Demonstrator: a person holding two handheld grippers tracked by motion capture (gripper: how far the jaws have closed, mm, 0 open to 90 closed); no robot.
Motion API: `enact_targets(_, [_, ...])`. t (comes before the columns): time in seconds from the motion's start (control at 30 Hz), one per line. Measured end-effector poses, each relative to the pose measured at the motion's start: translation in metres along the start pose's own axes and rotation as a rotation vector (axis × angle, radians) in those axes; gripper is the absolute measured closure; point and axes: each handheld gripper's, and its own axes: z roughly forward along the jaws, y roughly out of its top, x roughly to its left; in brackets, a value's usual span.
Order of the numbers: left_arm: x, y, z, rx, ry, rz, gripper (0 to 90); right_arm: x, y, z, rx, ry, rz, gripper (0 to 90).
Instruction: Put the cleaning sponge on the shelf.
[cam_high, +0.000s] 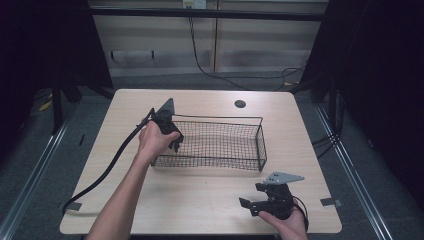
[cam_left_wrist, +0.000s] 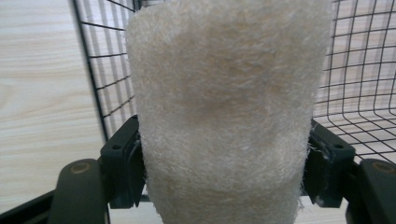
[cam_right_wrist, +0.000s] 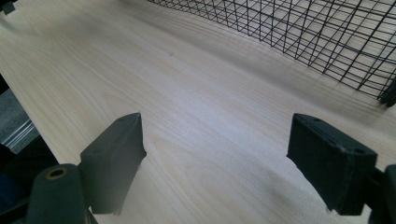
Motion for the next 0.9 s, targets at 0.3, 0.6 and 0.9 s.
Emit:
enact_targets(0.3, [0.0,0.002,0.006,0.001,0.018,0.0,28.3,0.0,0.0,0.0,0.0,0.001,0.001,18.4])
enact_targets(0.6, [-0.004,0.005,0.015,0.004,0.038,-0.018,28.3,0.0,0.0,0.0,-0.001,0.004,0.002,18.3])
enact_targets(0.9, [-0.003,0.005,0.02,0.018,0.035,-0.008,28.2,0.0,0.0,0.0,-0.003,0.006,0.001,18.4])
